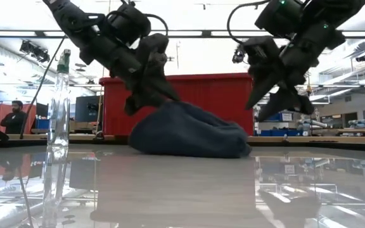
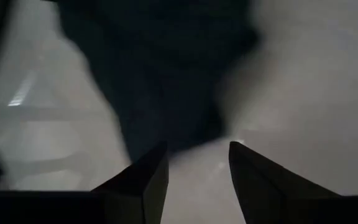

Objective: Fold laundry
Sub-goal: Fold the dark blue shorts

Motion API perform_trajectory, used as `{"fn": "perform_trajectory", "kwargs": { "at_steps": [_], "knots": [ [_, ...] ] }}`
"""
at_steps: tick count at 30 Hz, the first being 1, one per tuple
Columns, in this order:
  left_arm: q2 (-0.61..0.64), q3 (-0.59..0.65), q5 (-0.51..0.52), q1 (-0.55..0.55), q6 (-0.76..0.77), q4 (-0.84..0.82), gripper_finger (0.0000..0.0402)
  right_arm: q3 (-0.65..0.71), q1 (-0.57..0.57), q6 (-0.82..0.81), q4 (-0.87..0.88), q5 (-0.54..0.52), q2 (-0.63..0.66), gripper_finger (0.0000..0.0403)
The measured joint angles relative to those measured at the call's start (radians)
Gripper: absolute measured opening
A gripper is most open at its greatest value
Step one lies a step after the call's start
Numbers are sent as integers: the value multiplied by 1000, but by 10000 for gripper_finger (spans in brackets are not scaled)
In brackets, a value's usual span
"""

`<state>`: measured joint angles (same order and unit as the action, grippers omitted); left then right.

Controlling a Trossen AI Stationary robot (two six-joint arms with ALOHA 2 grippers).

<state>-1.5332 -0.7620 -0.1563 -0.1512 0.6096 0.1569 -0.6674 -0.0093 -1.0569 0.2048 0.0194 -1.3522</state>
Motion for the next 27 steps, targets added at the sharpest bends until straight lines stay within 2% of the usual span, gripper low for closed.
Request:
{"fn": "perform_trajectory", "kwargs": {
  "at_steps": [5,9,14,18,20,24,27],
  "knots": [
    [30,1,-5,-13,28,-165,217,0,11,-14,142,-35,47,174],
    [61,1,-6,-17,69,-157,232,0,53,-29,182,-70,79,174],
    [138,1,14,-16,76,-46,220,0,98,-58,201,-78,90,174],
    [159,0,82,8,43,112,197,0,133,-75,206,-63,90,174],
    [132,-8,85,39,-22,185,183,0,149,-92,207,-52,90,174],
    [39,-48,127,91,-110,135,160,0,184,-100,215,-25,90,174],
    [-38,-69,191,93,-109,142,151,0,200,-100,239,-18,90,174]
  ]
}}
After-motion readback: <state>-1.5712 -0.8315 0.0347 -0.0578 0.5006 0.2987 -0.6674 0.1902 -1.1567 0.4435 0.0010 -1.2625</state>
